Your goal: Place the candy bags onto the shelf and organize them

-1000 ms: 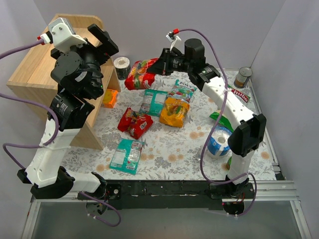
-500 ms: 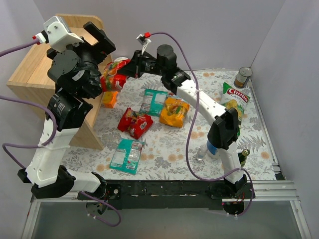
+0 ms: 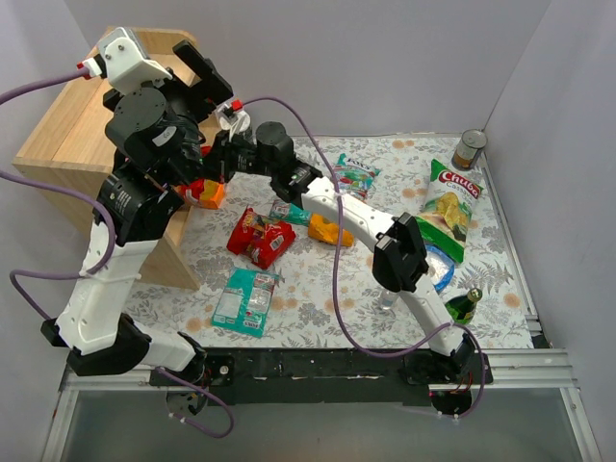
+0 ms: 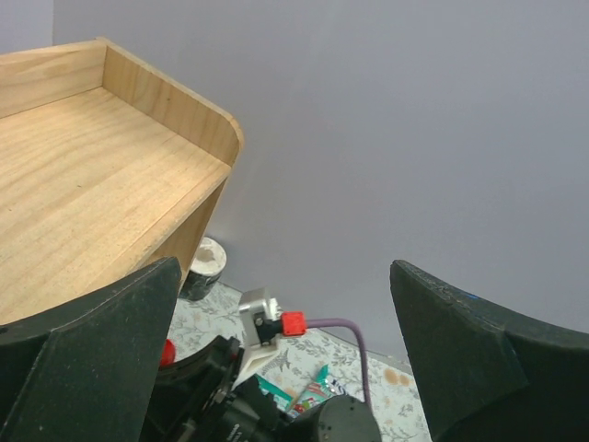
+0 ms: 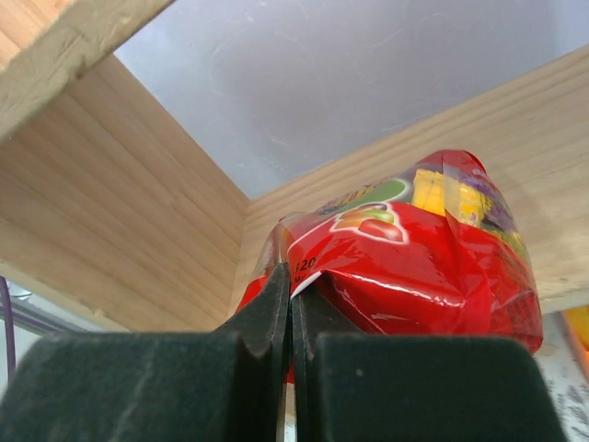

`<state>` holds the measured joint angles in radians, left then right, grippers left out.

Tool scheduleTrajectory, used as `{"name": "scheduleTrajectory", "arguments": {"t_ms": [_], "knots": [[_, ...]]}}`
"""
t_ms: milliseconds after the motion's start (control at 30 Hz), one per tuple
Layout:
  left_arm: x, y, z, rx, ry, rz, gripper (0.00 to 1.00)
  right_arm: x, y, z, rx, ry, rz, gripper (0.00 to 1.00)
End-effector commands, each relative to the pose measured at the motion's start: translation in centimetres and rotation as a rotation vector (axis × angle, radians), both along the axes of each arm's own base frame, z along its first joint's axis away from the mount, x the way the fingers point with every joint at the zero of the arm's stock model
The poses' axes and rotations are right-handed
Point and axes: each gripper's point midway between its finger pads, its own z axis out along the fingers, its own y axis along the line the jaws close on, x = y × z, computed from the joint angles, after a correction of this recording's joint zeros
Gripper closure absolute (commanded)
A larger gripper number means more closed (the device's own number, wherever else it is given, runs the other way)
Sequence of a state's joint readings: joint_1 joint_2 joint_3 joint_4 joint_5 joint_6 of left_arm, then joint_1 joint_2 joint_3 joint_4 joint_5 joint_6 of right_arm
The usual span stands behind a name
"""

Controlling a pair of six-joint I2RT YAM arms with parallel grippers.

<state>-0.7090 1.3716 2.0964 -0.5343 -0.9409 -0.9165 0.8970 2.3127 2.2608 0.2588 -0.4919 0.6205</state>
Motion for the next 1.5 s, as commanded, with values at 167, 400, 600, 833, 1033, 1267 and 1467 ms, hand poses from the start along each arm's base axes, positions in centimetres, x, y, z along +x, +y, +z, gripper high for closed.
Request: {"name": "scheduleTrajectory", "arguments": {"t_ms": [167,400,600,833,1033,1267,1467], "knots": [[-0.9,-0.7,-0.1,-0.037,0.019,-0.085,0.02,-2.7,1.8,4.2,0.169,-0.104,0.013,0.99],[-1.8,-0.4,-1.8,-0.049,0.071,-0.104,0.02,-4.9,3.3,-1.4,0.031,0.001,0.049,0.99],[-3.0,0.2,-1.9,-0.081,0.052,-0.127,0.02,-6.6,4.2,-4.4,-0.076,0.027,0.052,0.99],[-2.7,-0.2,-2.5,-0.070,0.066,-0.138,0.02,-8.8,4.0,-6.1,-0.114,0.079,0.094,0.99],[-2.6,-0.5,-2.6,-0.069,0.063,-0.152,0.02,-11.6,4.8,-6.3,-0.137,0.081,0.156,0.99],[-2.7,-0.6,-2.6,-0.071,0.059,-0.158,0.02,-12.4,5.6,-6.0,-0.133,0.107,0.153,0.99],[-2.5,-0.8,-2.8,-0.059,0.065,-0.162,0.02,-12.7,5.6,-5.1,-0.141,0.130,0.113,0.68]]}}
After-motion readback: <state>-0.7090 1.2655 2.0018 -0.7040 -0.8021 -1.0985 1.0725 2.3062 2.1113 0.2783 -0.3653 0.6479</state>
